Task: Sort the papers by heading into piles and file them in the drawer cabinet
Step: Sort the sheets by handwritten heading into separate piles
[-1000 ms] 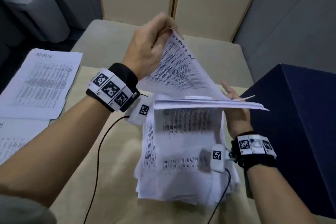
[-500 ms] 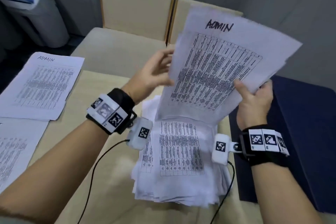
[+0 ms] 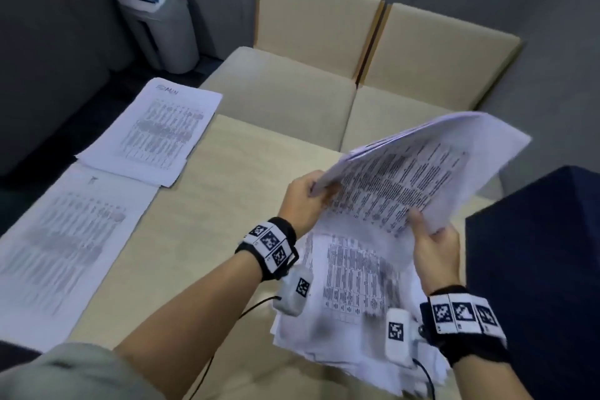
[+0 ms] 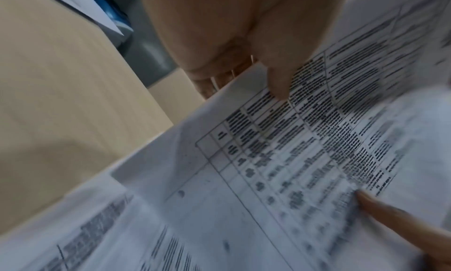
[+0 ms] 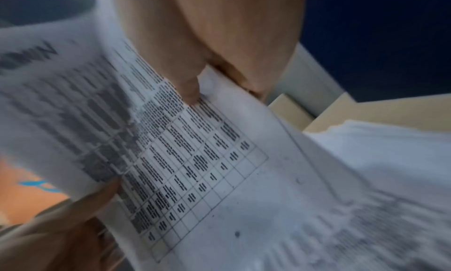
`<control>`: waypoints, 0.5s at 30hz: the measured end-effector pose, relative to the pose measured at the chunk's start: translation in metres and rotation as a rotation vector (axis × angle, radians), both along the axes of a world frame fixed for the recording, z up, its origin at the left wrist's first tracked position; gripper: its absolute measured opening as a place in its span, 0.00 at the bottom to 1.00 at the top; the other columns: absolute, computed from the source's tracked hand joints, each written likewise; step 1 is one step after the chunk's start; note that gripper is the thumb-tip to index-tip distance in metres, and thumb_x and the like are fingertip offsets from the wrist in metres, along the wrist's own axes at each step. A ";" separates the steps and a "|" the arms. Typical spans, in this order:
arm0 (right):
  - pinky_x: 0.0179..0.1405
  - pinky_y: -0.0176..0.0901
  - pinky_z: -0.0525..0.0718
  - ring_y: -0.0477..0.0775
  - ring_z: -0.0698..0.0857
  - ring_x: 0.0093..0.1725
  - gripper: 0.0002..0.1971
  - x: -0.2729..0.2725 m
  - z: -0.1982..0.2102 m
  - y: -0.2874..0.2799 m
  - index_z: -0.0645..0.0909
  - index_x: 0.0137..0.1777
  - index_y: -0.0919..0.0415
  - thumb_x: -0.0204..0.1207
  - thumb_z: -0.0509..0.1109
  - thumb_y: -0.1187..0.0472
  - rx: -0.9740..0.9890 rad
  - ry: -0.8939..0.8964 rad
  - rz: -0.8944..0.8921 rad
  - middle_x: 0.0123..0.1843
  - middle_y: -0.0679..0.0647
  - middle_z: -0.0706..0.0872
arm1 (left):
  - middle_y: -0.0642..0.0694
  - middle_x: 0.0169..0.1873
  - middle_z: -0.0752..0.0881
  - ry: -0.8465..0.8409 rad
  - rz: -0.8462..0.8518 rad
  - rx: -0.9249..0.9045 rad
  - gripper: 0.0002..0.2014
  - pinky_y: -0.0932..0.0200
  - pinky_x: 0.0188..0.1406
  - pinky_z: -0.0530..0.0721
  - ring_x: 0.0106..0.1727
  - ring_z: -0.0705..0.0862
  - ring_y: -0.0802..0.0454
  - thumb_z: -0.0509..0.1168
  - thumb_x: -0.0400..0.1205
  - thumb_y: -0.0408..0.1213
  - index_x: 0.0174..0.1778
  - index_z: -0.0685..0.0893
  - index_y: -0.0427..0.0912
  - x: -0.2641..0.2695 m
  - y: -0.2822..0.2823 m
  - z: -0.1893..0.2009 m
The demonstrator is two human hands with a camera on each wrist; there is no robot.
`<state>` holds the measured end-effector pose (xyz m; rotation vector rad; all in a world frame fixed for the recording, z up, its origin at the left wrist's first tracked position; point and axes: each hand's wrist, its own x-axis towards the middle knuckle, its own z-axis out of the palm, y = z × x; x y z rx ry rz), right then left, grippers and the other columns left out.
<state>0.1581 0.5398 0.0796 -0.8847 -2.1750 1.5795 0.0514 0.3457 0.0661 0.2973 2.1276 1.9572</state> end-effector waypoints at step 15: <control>0.39 0.45 0.76 0.55 0.83 0.39 0.16 -0.070 -0.072 -0.104 0.80 0.37 0.61 0.82 0.69 0.50 0.200 -0.640 0.600 0.37 0.56 0.85 | 0.42 0.43 0.90 -0.251 0.505 -0.520 0.08 0.47 0.45 0.89 0.43 0.89 0.43 0.70 0.82 0.37 0.52 0.85 0.37 -0.121 -0.329 -0.018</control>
